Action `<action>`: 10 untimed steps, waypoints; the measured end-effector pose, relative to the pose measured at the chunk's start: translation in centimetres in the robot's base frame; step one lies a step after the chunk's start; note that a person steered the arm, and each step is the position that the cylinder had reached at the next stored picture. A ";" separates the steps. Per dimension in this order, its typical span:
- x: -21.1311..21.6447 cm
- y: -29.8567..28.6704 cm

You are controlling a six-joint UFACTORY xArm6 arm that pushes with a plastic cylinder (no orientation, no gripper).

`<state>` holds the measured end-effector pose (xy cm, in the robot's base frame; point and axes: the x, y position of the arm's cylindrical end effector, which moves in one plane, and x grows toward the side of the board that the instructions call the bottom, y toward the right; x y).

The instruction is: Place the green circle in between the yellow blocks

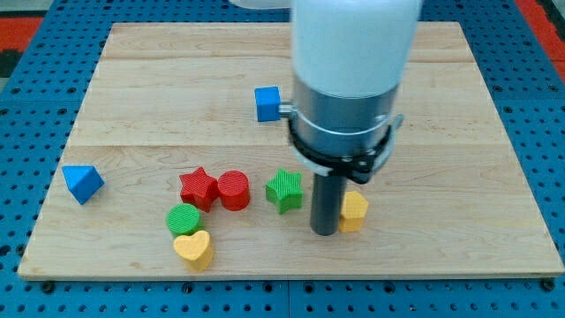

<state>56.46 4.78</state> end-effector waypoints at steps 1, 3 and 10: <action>0.9 -1.2; 5.4 -4.6; -1.8 -23.9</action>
<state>54.61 -19.09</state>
